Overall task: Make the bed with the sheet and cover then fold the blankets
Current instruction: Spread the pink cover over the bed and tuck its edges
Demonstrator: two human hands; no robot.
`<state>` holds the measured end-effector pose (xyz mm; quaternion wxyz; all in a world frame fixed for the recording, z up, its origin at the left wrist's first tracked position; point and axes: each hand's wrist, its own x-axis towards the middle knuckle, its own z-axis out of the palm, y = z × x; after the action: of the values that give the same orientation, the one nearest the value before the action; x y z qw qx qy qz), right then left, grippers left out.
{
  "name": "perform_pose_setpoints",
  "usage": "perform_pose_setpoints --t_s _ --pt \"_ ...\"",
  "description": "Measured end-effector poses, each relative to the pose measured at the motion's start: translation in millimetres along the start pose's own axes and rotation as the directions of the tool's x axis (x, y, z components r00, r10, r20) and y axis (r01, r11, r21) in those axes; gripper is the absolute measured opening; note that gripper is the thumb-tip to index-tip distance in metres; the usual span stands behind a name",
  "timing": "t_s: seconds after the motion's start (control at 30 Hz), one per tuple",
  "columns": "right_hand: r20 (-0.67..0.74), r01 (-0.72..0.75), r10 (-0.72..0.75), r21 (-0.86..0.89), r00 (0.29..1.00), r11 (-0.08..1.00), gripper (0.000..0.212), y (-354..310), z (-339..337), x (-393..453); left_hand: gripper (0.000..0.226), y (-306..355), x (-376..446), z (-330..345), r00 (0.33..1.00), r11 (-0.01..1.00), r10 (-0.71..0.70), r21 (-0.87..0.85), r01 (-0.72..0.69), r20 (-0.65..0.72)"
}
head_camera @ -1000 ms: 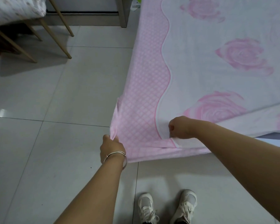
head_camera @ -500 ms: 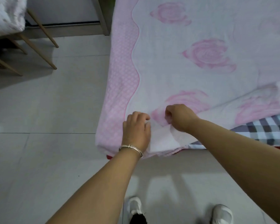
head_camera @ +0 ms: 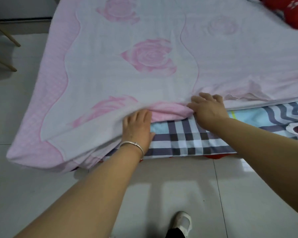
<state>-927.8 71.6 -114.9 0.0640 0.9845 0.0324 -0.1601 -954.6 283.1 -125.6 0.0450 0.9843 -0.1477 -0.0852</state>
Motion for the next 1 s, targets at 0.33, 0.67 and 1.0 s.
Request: perform_pose_setpoints --t_s 0.33,0.67,1.0 --pt "0.249 -0.064 -0.061 0.464 0.967 0.883 0.028 22 -45 35 0.019 -16 25 -22 0.952 0.844 -0.293 -0.445 0.300 0.085" --pt "0.277 0.076 -0.198 0.398 0.940 0.914 0.039 -11 -27 26 0.051 -13 16 -16 0.974 0.978 0.185 -0.126 -0.169 0.132" --pt "0.547 0.077 -0.323 0.424 0.772 0.902 0.032 2 -33 -4 0.046 -4 1 -22 0.930 0.736 0.061 -0.645 0.204 0.363"
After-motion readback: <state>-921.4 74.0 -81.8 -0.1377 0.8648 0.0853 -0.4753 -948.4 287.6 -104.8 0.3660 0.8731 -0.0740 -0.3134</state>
